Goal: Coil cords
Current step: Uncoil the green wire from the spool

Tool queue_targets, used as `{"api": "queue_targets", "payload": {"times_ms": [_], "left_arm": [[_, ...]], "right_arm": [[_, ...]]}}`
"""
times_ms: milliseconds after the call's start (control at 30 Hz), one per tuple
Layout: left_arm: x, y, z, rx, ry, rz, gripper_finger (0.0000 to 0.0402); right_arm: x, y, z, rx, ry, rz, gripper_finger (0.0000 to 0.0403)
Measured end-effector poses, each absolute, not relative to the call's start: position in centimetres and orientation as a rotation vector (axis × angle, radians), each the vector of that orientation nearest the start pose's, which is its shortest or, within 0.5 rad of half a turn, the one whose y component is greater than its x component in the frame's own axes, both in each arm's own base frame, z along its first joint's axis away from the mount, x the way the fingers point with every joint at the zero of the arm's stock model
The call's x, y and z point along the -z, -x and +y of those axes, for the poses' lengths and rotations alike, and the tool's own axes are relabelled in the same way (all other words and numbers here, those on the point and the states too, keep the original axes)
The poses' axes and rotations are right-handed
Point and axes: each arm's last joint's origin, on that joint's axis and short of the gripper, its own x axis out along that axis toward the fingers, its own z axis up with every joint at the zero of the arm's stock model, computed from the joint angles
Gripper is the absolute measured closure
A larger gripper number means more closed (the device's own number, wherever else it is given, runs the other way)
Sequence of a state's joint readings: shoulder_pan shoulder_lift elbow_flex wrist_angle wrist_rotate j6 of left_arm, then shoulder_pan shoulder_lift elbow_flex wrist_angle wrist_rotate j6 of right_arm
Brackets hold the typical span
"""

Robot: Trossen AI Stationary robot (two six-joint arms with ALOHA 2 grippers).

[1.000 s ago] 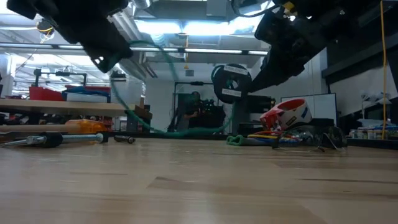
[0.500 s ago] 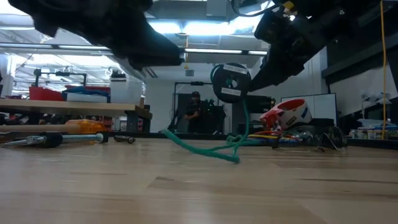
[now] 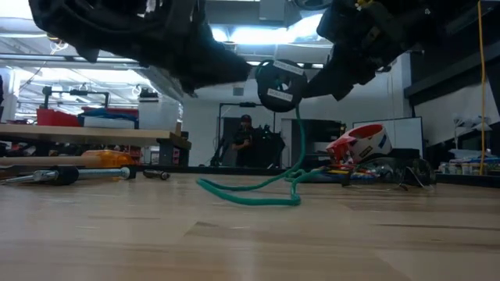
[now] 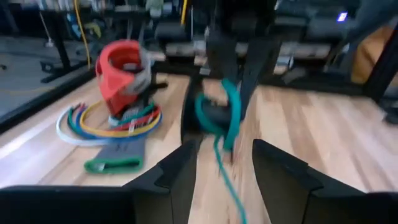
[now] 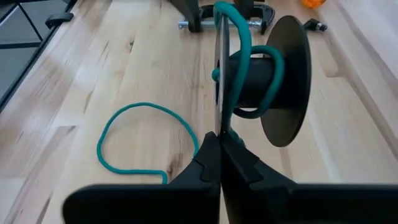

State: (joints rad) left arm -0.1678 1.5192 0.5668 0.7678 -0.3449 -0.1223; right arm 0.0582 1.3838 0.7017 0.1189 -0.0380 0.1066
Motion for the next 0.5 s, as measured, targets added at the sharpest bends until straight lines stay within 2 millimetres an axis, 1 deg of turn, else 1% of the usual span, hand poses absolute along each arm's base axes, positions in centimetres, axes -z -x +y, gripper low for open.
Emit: {"api": "queue_targets", "payload": {"times_ms": [200,367,500], "left_arm": [[-19.38,-29.00,-4.08,-0.130,0.066,0.087,0.0254],[-19.41,-29.04,-3.81,-0.138,0.057,0.085,0.0254],[-19.41,-29.06,-3.68,-0.144,0.057,0.084,0.0254]], "right_arm": [[-20.38,-28.04,1.75,-0.064,-0.097,0.563,0.0402],[-20.45,-28.08,1.75,-0.064,-0.098,0.555,0.0402],[-20.77,-28.27,1.77,-0.067,-0.099,0.516,0.0402]]}}
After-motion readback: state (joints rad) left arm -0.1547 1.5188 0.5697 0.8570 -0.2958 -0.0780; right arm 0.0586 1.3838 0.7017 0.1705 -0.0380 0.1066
